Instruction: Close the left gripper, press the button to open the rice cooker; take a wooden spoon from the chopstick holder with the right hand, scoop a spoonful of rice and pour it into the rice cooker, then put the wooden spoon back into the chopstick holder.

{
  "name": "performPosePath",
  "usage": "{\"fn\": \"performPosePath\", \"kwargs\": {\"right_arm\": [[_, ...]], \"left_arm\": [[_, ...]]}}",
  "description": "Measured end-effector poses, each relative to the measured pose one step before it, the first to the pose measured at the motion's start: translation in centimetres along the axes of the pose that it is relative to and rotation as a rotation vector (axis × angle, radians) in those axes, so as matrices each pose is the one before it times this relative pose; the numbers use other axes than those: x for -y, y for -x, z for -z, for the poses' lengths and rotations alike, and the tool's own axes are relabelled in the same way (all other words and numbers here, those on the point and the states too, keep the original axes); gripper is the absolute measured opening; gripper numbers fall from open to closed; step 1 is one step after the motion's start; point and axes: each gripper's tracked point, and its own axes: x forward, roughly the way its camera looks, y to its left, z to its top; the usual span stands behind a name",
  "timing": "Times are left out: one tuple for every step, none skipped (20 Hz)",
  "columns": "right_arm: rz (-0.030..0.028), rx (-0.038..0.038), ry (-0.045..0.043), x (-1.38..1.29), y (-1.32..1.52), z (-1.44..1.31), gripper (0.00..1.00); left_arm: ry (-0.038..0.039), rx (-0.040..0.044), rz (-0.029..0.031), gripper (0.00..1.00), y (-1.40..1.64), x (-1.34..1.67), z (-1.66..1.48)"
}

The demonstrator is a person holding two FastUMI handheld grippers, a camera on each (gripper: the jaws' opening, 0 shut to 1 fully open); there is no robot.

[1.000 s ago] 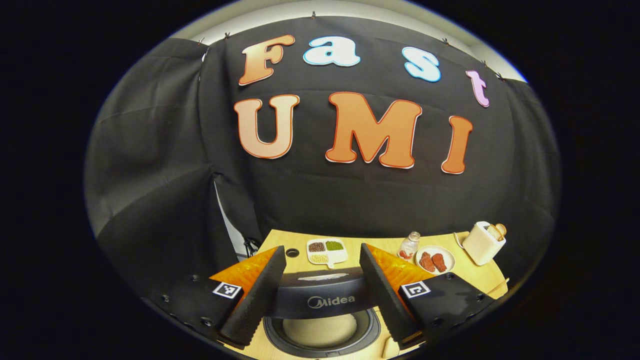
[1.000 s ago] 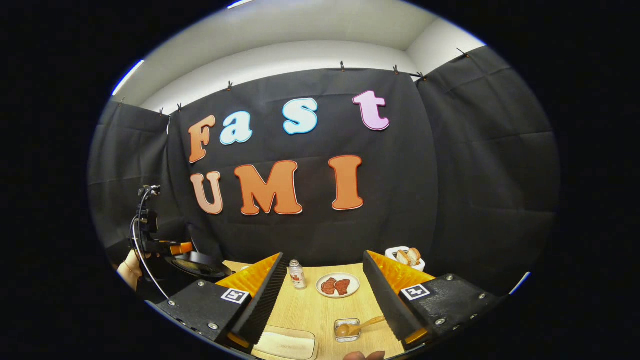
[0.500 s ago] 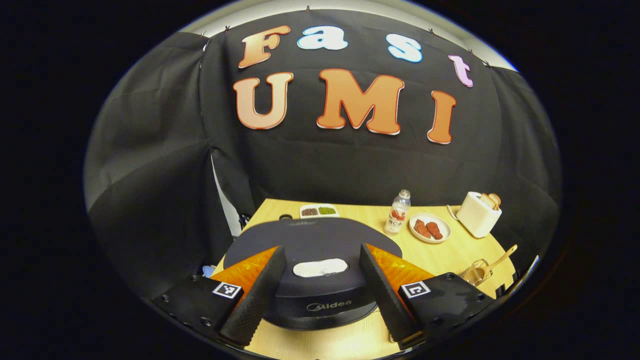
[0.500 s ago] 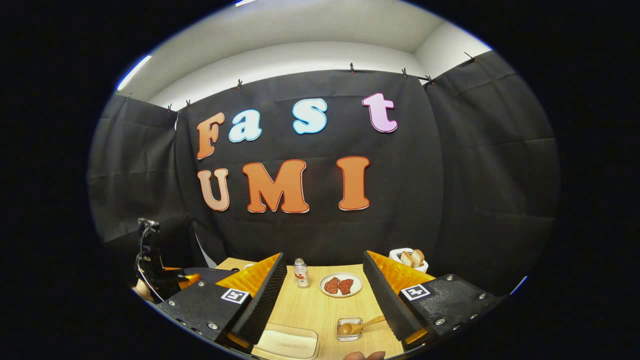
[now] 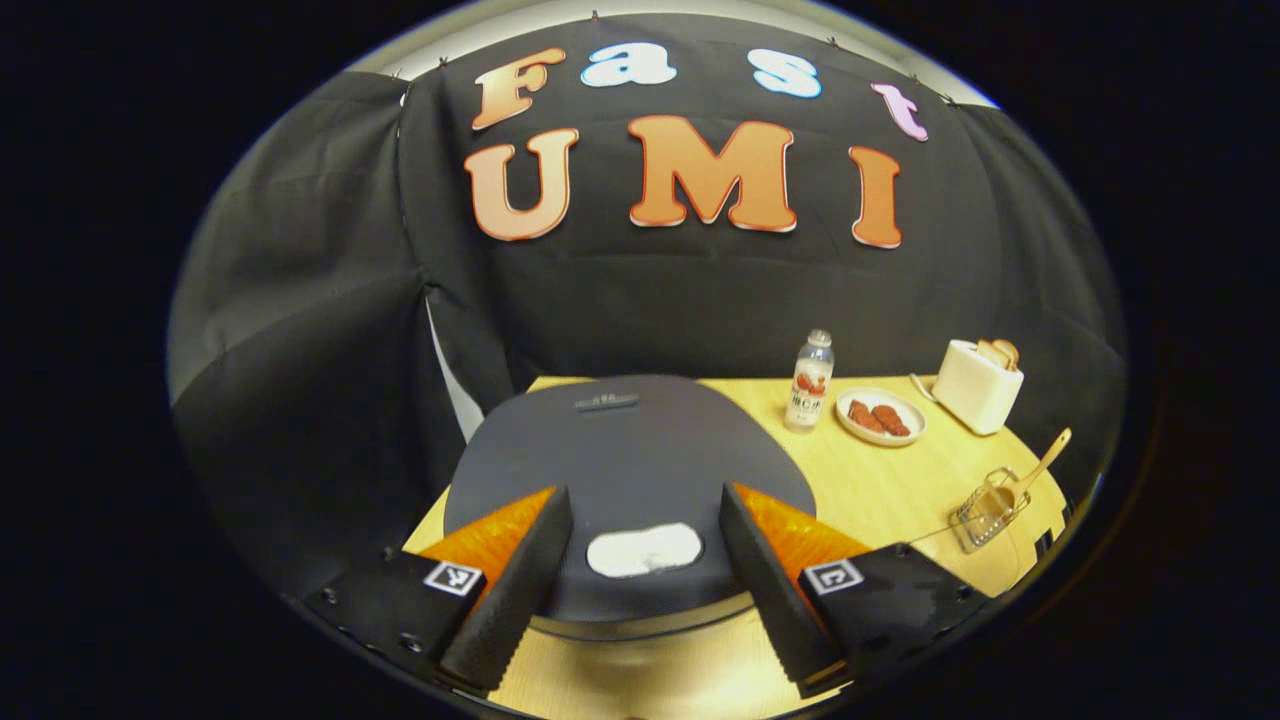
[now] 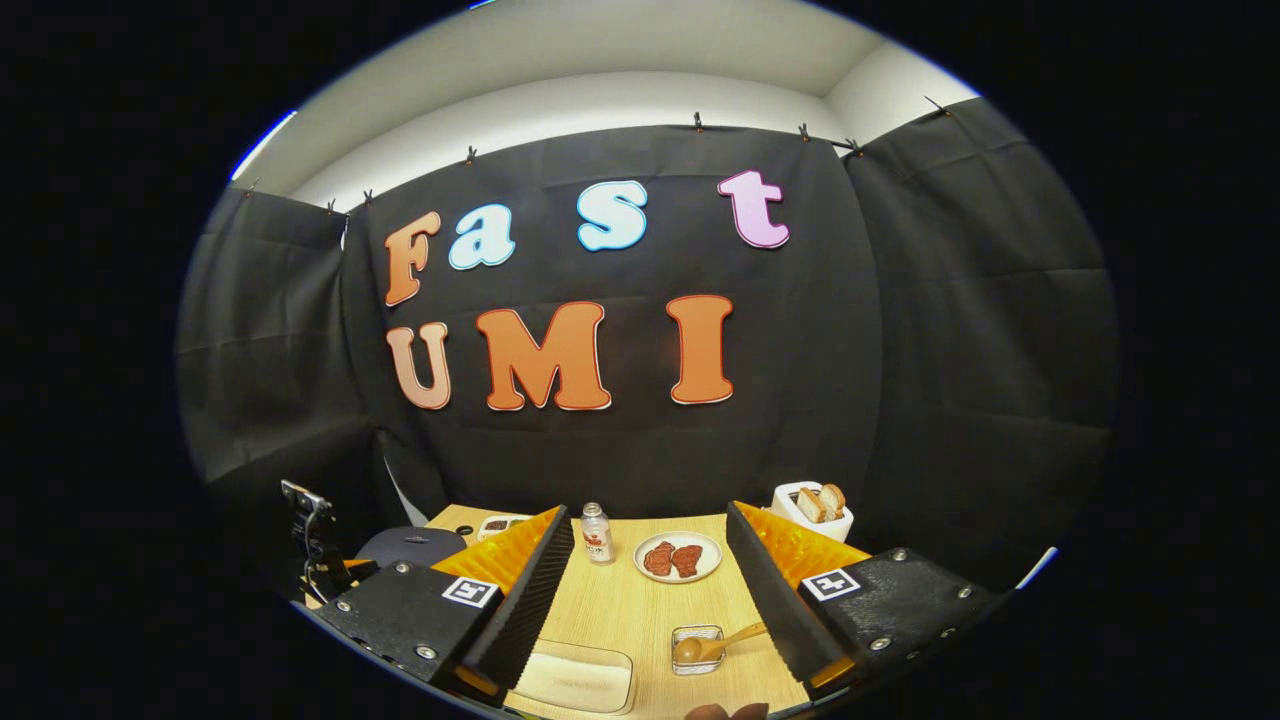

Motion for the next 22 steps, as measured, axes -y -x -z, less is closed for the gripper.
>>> {"fn": "performPosePath", "kwargs": {"right_arm": [[0.00007,-0.00159,0.00034,-0.026,-0.108,0.033,0.95],[-0.00090,-0.00351,0.00065,-0.005,-0.103,0.099,0.95],[0.00043,-0.00313,0.00052,0.041,-0.076,0.099,0.95],[-0.00004,-0.00559,0.00201,-0.018,-0.089,0.097,0.95],[0.00089,-0.00386,0.00337,0.000,-0.115,0.182,0.95],[0.00120,-0.00452,0.00450,0.117,-0.035,0.182,0.95],[0.00205,-0.00354,0.00403,0.072,-0.020,0.123,0.95],[0.00300,-0.00047,0.00180,0.177,-0.039,-0.018,0.95],[0.00396,0.00357,-0.00006,0.116,0.005,-0.145,0.95],[0.00430,0.00474,-0.00095,0.119,-0.009,-0.225,0.95],[0.00378,0.00436,-0.00115,0.187,0.066,-0.158,0.95],[0.00344,0.00322,-0.00003,0.270,0.118,-0.110,0.95],[0.00319,0.00368,-0.00009,0.200,0.012,-0.149,0.95],[0.00210,0.00574,-0.00005,0.227,0.087,-0.194,0.95],[0.00353,0.00462,-0.00083,0.190,0.066,-0.200,0.95],[0.00315,0.00598,-0.00199,0.298,-0.078,-0.223,0.95],[0.00340,0.00514,-0.00293,0.231,-0.073,-0.281,0.95],[0.00188,0.00341,-0.00253,0.286,0.074,-0.084,0.95],[0.00151,0.00305,-0.00350,0.140,-0.015,-0.226,0.95],[0.00003,0.00478,-0.00274,0.148,0.053,-0.235,0.95],[0.00081,0.00500,-0.00122,0.126,-0.073,-0.212,0.95],[0.00190,0.00714,0.00067,0.167,-0.125,-0.257,0.95]], "left_arm": [[0.00617,-0.00812,-0.00391,0.99,-0.143,0.040,0.425],[0.01292,0.02226,-0.00260,0.99,-0.115,0.098,0.412],[-0.00345,-0.02647,0.00051,1.00,-0.227,-0.032,0.934],[0.00184,0.00005,-0.00481,1.00,0.155,0.052,0.146],[-0.00461,0.02054,-0.00775,1.00,-0.055,-0.231,-0.369],[-0.00382,0.00261,-0.00593,1.00,-0.102,0.071,-0.127],[-0.01052,0.02601,-0.00119,1.00,0.157,0.026,-0.613],[-0.00683,0.00103,0.00172,1.00,-0.081,0.049,0.137],[-0.00228,-0.01091,0.00380,1.00,0.000,0.050,-0.005],[-0.00024,-0.02163,0.00670,1.00,-0.081,0.005,0.053],[0.00683,-0.03040,0.00827,0.99,0.059,0.009,-0.030],[0.00938,-0.03296,0.00924,1.00,0.003,-0.057,-0.242],[0.01492,-0.04226,-0.00464,0.98,-0.022,-0.444,-0.131],[0.01583,-0.02778,-0.00817,1.00,0.336,-0.447,-0.467],[0.01218,-0.01861,-0.00802,1.00,0.727,-0.352,-0.954],[0.01433,0.02097,-0.00077,1.00,0.901,-0.198,-1.760],[0.01569,0.02590,0.00628,1.00,0.785,-0.091,-2.208],[0.00781,0.02055,0.00833,0.99,0.930,0.048,-2.062],[0.00323,0.01988,0.00871,0.99,0.953,0.111,-1.921],[-0.00307,0.02249,0.00820,0.99,1.061,0.136,-2.078],[-0.01358,0.02300,0.00678,1.00,1.146,-0.026,-1.992],[-0.02295,0.03106,-0.00519,1.00,1.134,-0.177,-2.314]]}}
